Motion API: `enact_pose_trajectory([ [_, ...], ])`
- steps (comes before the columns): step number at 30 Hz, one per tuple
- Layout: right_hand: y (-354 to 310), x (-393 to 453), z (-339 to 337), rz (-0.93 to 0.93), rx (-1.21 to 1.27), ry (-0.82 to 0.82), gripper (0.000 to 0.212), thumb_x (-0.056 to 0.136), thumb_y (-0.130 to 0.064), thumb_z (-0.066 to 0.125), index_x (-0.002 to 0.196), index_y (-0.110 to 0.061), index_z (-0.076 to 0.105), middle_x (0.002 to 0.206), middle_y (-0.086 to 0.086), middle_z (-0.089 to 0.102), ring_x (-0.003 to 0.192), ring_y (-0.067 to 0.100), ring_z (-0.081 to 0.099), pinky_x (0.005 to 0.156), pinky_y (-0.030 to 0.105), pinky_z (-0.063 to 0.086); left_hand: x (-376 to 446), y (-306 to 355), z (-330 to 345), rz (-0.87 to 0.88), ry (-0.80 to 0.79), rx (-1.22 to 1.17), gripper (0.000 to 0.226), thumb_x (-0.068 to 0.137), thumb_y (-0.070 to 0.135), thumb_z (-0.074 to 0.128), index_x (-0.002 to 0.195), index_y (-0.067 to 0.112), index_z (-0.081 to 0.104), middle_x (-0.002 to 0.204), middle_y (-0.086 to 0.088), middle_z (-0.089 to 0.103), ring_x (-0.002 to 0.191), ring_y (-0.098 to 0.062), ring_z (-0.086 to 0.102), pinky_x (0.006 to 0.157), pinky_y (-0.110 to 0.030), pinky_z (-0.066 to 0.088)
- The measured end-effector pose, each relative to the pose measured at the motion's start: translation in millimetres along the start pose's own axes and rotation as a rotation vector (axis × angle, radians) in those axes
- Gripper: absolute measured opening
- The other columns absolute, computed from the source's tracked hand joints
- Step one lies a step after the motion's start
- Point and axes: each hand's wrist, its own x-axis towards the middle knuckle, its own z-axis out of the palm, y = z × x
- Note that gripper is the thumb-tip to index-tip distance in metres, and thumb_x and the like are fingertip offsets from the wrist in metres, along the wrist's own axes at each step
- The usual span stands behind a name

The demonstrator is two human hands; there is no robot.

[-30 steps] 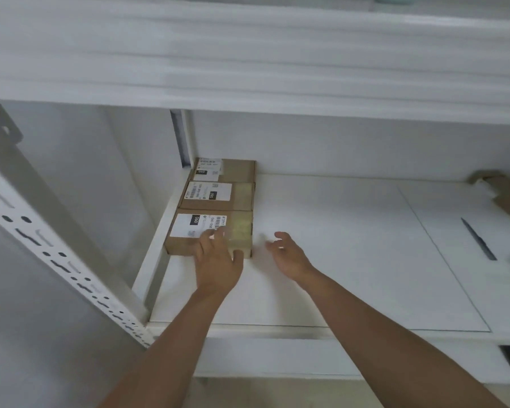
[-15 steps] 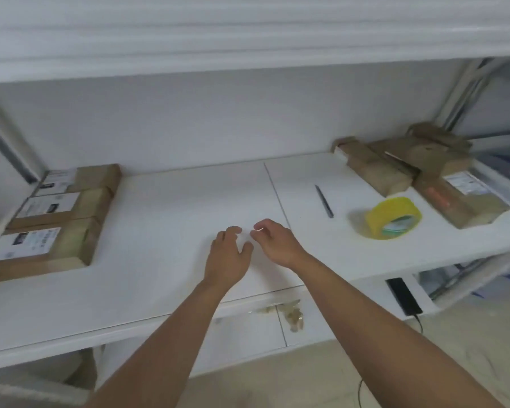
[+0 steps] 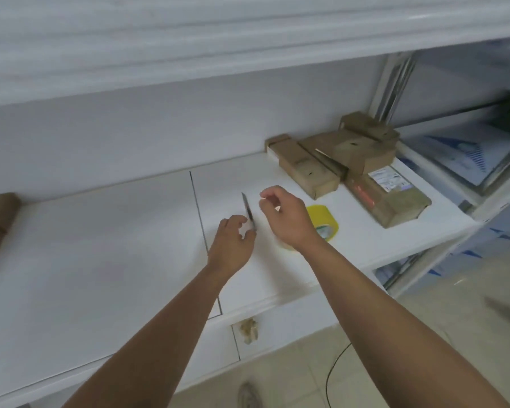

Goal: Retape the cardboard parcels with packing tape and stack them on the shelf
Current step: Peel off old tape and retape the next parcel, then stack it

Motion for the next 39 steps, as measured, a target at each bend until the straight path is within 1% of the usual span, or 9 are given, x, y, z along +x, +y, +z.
enact_pose_trajectory([
  [4,16.7,31.8,-29.0,0.123,-0.019,0.108,0.021,0.095,-0.018,0.056,0.114,-0.014,0.063,0.101,0.0,0.066,0.091,0.015,0.059,0.083,0.024,0.044,34.5,23.3,21.0,0.032,-0.029,-0.097,0.035,0.095,0.023,0.056,0.129,0.018,0.056,0.127,-0.001,0.053,0.097,-0.016,0.061,0.092,-0.032,0.048],
  [7,38.6,60.9,-56.8,0.194,-0.145,0.151,0.028,0.095,-0.022,0.056,0.12,-0.012,0.06,0.117,0.005,0.063,0.108,0.025,0.059,0.089,0.032,0.044,53.3,44.0,30.7,0.046,-0.05,-0.12,0.034,0.095,0.024,0.056,0.129,0.019,0.056,0.128,0.0,0.053,0.1,-0.017,0.061,0.094,-0.034,0.047],
  [12,78.3,86.7,-103.3,0.286,-0.466,0.215,0.044,0.092,-0.032,0.057,0.133,-0.016,0.055,0.137,0.015,0.045,0.13,0.036,0.037,0.105,0.043,0.033,66.2,66.9,44.4,0.036,-0.069,-0.081,0.031,0.095,0.024,0.054,0.126,0.022,0.057,0.125,0.003,0.053,0.099,-0.014,0.061,0.094,-0.028,0.043],
  [17,113.5,125.1,-150.3,0.363,-0.457,0.397,0.057,0.096,-0.035,0.05,0.141,-0.002,0.043,0.147,0.024,0.038,0.137,0.04,0.028,0.113,0.05,0.023,69.4,87.4,65.8,-0.011,0.016,-0.065,0.03,0.095,0.024,0.054,0.125,0.021,0.058,0.123,0.003,0.056,0.101,-0.013,0.061,0.094,-0.024,0.039],
  [22,154.3,156.9,-200.3,0.338,-0.454,0.232,0.085,0.093,-0.053,0.053,0.156,-0.009,0.016,0.162,0.02,0.011,0.151,0.034,0.002,0.121,0.047,0.004,65.9,127.3,94.7,-0.061,0.177,-0.029,0.028,0.095,0.021,0.054,0.123,0.021,0.059,0.118,0.005,0.056,0.099,-0.013,0.061,0.079,-0.012,0.026],
  [26,179.8,183.1,-230.2,0.456,-0.275,0.213,0.08,0.09,-0.054,0.036,0.155,-0.009,0.023,0.159,0.019,0.026,0.145,0.038,0.024,0.118,0.051,0.022,59.8,157.7,115.3,-0.085,0.252,-0.064,0.027,0.094,0.02,0.055,0.121,0.022,0.06,0.115,0.006,0.057,0.099,-0.014,0.059,0.09,-0.028,0.046],
  [32,201.7,192.6,-248.3,0.486,-0.188,0.007,0.072,0.093,-0.056,0.032,0.154,-0.018,0.027,0.153,0.014,0.037,0.138,0.043,0.029,0.112,0.053,0.022,39.2,169.6,139.9,-0.096,0.318,-0.042,0.023,0.093,0.018,0.058,0.115,0.021,0.063,0.109,0.007,0.059,0.097,-0.012,0.06,0.083,-0.025,0.044],
  [37,211.2,198.4,-250.0,0.361,-0.219,0.157,0.043,0.097,-0.042,0.045,0.124,-0.013,0.06,0.133,0.016,0.055,0.124,0.041,0.041,0.103,0.047,0.032,29.3,173.2,145.5,-0.085,0.359,0.017,0.026,0.093,0.016,0.058,0.118,0.02,0.065,0.109,0.006,0.061,0.101,-0.012,0.059,0.088,-0.026,0.045],
  [39,212.1,201.6,-248.1,0.327,-0.232,0.158,0.05,0.095,-0.048,0.048,0.126,-0.011,0.058,0.134,0.018,0.054,0.125,0.042,0.042,0.103,0.049,0.032,30.6,174.8,146.1,-0.065,0.389,0.072,0.027,0.093,0.016,0.058,0.119,0.018,0.066,0.109,0.004,0.062,0.105,-0.017,0.057,0.094,-0.031,0.045],
])
